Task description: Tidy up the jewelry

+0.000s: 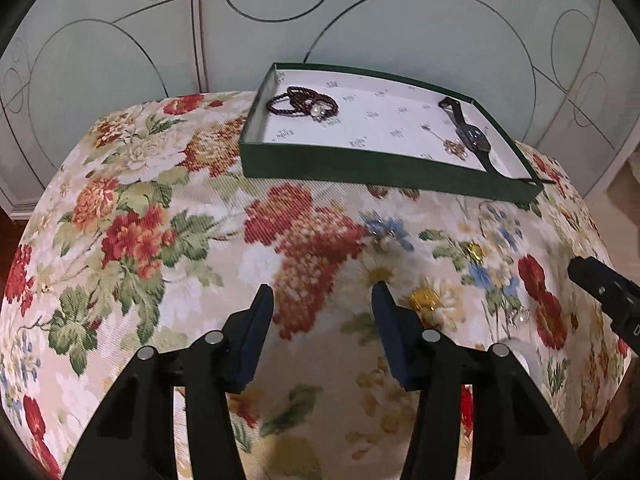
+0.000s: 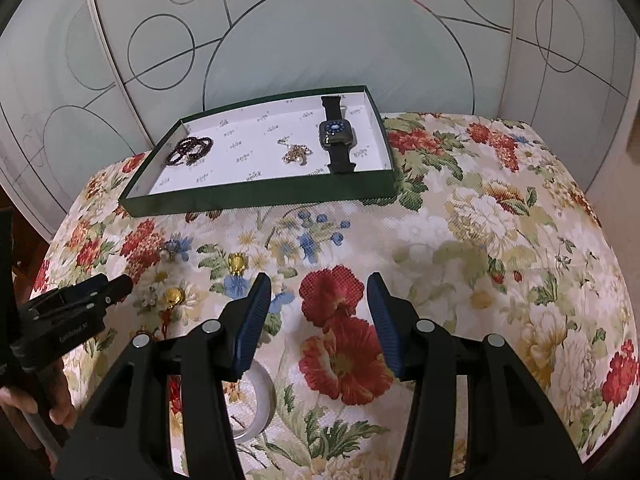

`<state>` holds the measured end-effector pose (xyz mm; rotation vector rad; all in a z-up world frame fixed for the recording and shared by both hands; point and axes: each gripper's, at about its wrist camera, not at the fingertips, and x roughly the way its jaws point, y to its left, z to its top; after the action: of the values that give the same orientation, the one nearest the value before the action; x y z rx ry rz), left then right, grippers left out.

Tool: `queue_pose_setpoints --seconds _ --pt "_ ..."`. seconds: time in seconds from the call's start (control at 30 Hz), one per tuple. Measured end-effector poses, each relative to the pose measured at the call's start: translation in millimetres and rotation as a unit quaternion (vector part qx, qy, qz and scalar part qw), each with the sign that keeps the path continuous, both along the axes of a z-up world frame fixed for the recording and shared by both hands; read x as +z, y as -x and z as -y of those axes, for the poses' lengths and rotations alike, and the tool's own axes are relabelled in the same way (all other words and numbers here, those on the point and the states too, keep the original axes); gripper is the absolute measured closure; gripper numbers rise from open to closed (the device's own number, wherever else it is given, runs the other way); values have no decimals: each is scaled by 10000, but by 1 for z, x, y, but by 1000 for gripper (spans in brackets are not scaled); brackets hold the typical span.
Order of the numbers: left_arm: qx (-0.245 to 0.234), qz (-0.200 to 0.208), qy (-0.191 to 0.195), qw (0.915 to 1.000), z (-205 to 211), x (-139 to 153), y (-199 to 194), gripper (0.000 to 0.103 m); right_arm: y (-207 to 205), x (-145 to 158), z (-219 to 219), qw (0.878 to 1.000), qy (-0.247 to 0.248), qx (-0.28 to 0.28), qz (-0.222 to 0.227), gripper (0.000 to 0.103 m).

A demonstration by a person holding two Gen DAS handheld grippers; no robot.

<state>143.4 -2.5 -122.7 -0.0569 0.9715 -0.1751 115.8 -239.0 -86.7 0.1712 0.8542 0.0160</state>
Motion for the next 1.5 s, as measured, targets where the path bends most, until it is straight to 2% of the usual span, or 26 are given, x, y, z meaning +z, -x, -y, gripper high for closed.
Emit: queue_pose_setpoints --seconds 0.27,0.5,0.53,0.57,0.8,0.93,1.4,1.5 --pt "-184 -35 58 9998 8 -6 1 52 -1 -8 -3 9999 14 72 -107 53" --pt "-242 17 -98 9997 13 -11 2 52 -2 -12 -3 9999 -1 60 -140 53" --pt "-232 10 -88 9997 12 -11 2 54 -2 -12 -3 9999 -2 61 -134 53" --pt "-228 20 -91 9997 12 -10 2 63 -2 -12 -3 9999 -2 66 -132 53" --pt "-323 56 -101 9994 11 -11 7 76 -1 -10 -6 9999 -15 73 -108 53" --pt "-375 60 -112 9992 12 -12 7 89 -1 -8 -7 9999 -13 85 -79 53" --pt "-188 88 -149 9997 -1 -9 3 91 0 -5 -15 9997 -131 173 -83 53" --pt "-145 139 -168 9997 -6 -7 2 95 0 -5 -30 9993 -132 346 -81 53"
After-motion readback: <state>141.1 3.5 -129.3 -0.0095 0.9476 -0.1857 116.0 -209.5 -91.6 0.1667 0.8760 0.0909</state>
